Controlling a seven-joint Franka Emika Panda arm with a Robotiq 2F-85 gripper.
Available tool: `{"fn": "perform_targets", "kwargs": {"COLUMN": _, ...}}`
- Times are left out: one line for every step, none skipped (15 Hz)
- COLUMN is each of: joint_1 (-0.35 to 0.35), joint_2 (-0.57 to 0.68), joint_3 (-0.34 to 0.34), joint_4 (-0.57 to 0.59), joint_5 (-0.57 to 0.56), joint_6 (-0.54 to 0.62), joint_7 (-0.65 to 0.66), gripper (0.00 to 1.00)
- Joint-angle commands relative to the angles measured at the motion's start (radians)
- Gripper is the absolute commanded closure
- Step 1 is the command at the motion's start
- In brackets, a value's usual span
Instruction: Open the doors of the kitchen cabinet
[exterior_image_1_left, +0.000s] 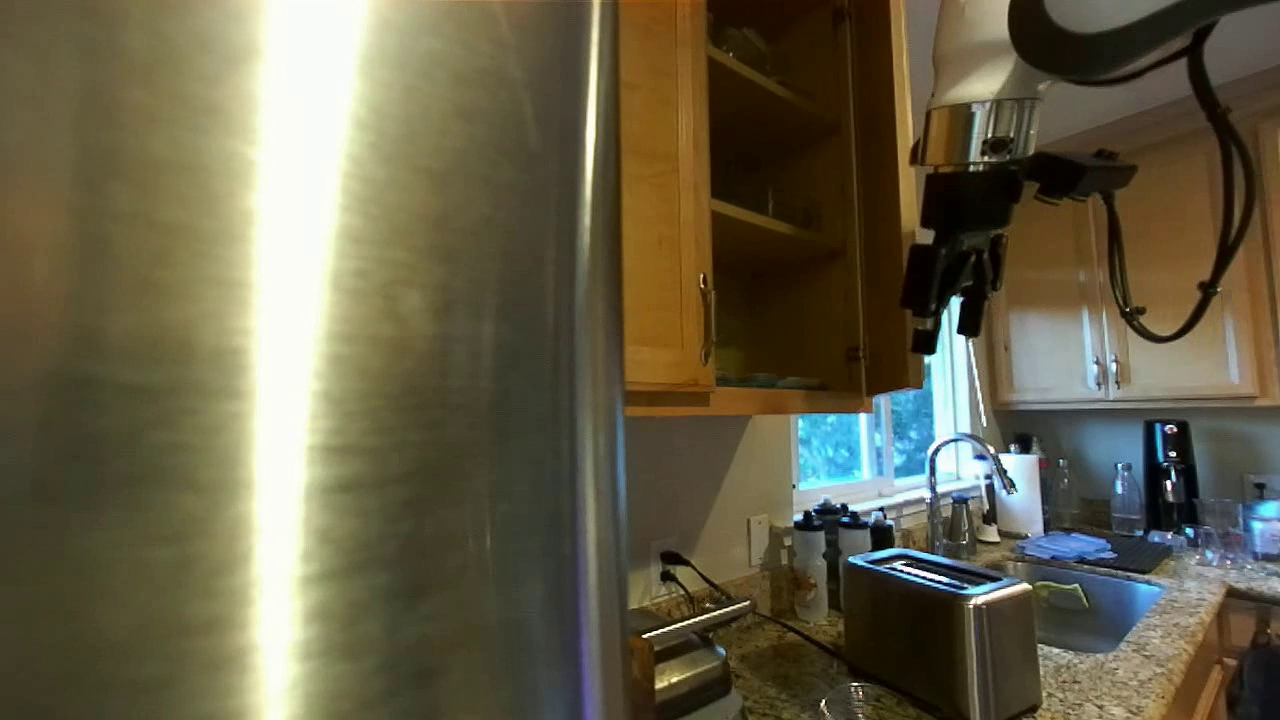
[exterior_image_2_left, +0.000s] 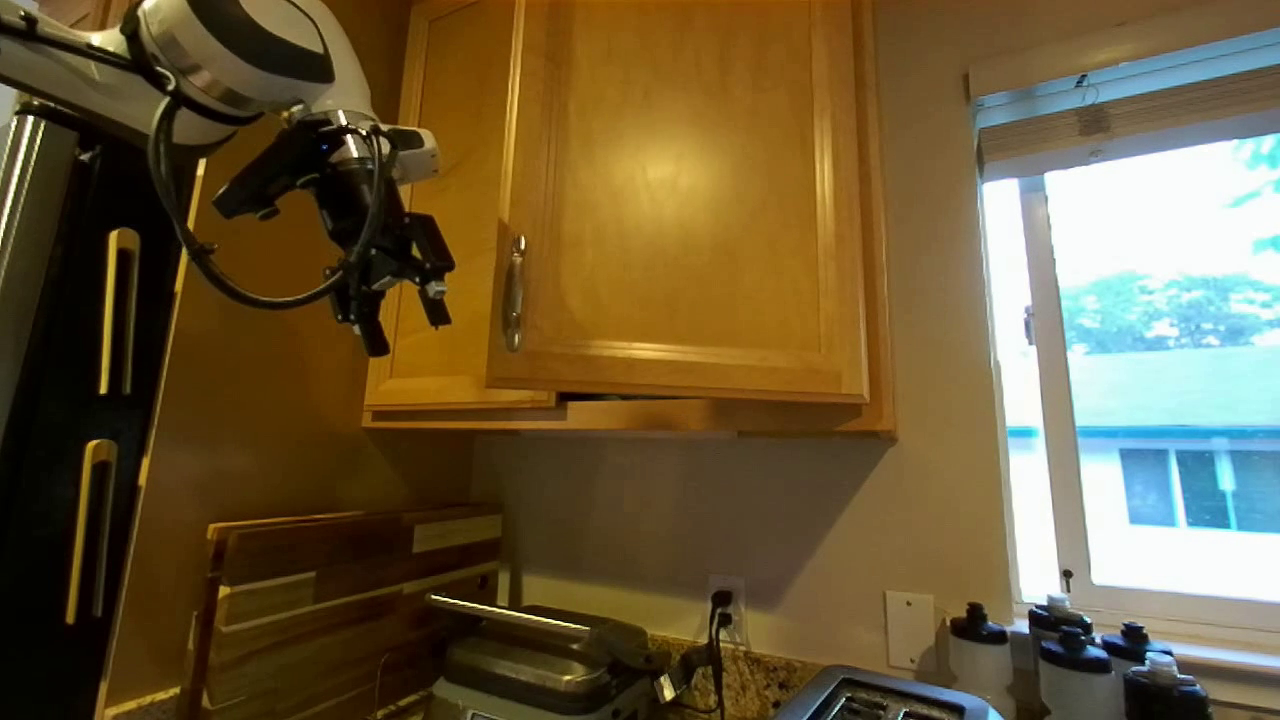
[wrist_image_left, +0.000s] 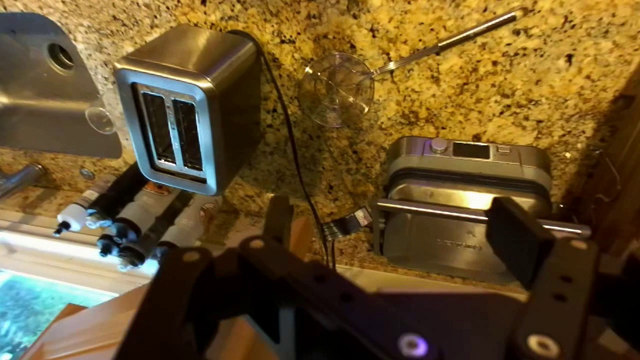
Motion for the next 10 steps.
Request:
{"fn": "perform_targets", "kwargs": {"joint_1": 0.031, "joint_2": 0.108, "joint_3": -0.007, "joint_4": 0.105, "joint_5": 0.029, "joint_6": 0.021, "joint_7": -0.013, "gripper": 0.00}}
{"fn": "perform_targets", "kwargs": {"joint_1": 0.029, "joint_2": 0.136, "joint_3": -0.006, "joint_4": 0.130, "joint_5": 0.031, "joint_6": 0.039, "joint_7": -0.004, "gripper": 0.00}}
{"fn": "perform_targets", "kwargs": {"joint_1": 0.027, "joint_2": 0.167, "joint_3": -0.004, "joint_4": 0.156, "joint_5": 0.025, "joint_6": 0.064, "joint_7": -0.001, "gripper": 0.00}}
{"fn": "perform_targets", "kwargs": {"joint_1": 0.023, "joint_2": 0.196, "joint_3": 0.001, "joint_4": 0.179, "joint_5": 0.018, "joint_6": 0.088, "joint_7": 0.007, "gripper": 0.00}}
{"fn": "perform_targets", "kwargs": {"joint_1": 0.025, "joint_2": 0.231, "joint_3": 0.000, "joint_4": 0.213, "joint_5": 0.026, "joint_6": 0.091, "joint_7": 0.005, "gripper": 0.00}}
{"fn": "perform_targets", "kwargs": {"joint_1": 0.030, "joint_2": 0.262, "joint_3": -0.001, "joint_4": 0.242, "joint_5": 0.033, "joint_6": 0.096, "joint_7": 0.002, "gripper": 0.00}}
{"fn": "perform_targets", "kwargs": {"joint_1": 0.038, "joint_2": 0.295, "joint_3": -0.003, "joint_4": 0.278, "joint_5": 0.048, "joint_6": 0.092, "joint_7": -0.005, "gripper": 0.00}}
{"fn": "perform_targets", "kwargs": {"joint_1": 0.046, "joint_2": 0.324, "joint_3": -0.003, "joint_4": 0.307, "joint_5": 0.065, "joint_6": 0.100, "joint_7": -0.008, "gripper": 0.00}}
{"fn": "perform_targets", "kwargs": {"joint_1": 0.051, "joint_2": 0.350, "joint_3": -0.002, "joint_4": 0.333, "joint_5": 0.076, "joint_6": 0.106, "joint_7": -0.010, "gripper": 0.00}}
{"fn": "perform_targets", "kwargs": {"joint_1": 0.042, "joint_2": 0.370, "joint_3": 0.005, "joint_4": 0.351, "joint_5": 0.062, "joint_6": 0.136, "joint_7": 0.013, "gripper": 0.00}}
